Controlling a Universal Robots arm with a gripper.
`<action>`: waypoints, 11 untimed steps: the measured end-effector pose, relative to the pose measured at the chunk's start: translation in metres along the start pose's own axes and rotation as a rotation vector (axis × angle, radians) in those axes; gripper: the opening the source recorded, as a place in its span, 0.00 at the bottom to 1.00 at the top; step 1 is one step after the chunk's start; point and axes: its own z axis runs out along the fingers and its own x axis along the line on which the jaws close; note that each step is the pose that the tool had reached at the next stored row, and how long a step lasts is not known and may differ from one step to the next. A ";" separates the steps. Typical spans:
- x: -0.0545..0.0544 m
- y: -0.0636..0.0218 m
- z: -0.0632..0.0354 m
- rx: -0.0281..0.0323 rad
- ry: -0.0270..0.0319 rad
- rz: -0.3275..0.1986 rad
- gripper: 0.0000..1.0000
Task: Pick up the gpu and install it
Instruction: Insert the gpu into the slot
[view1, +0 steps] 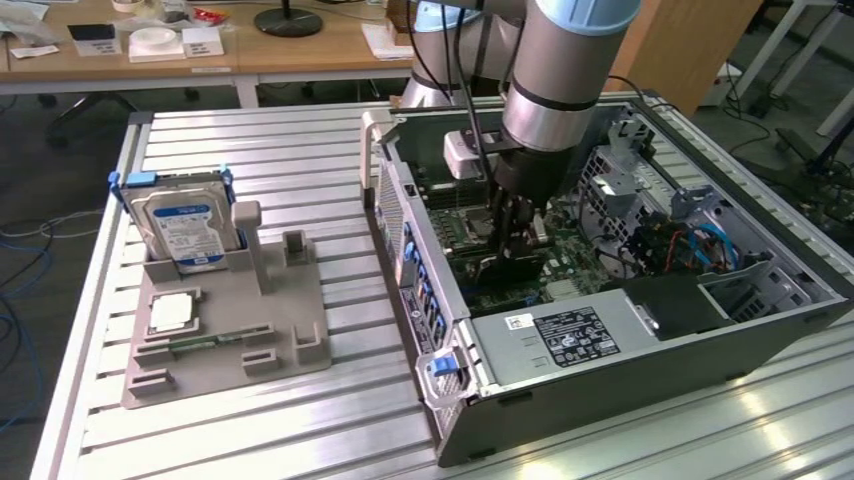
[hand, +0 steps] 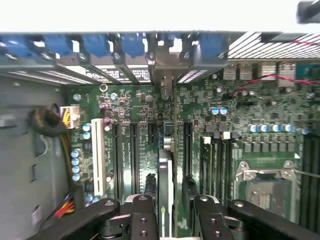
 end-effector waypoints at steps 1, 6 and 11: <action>0.000 0.0000 0.0001 0.0002 -0.0002 0.000 0.35; 0.000 0.0000 0.0000 0.0002 -0.0001 0.000 0.27; 0.000 0.0000 0.0000 0.0002 -0.0001 0.000 0.11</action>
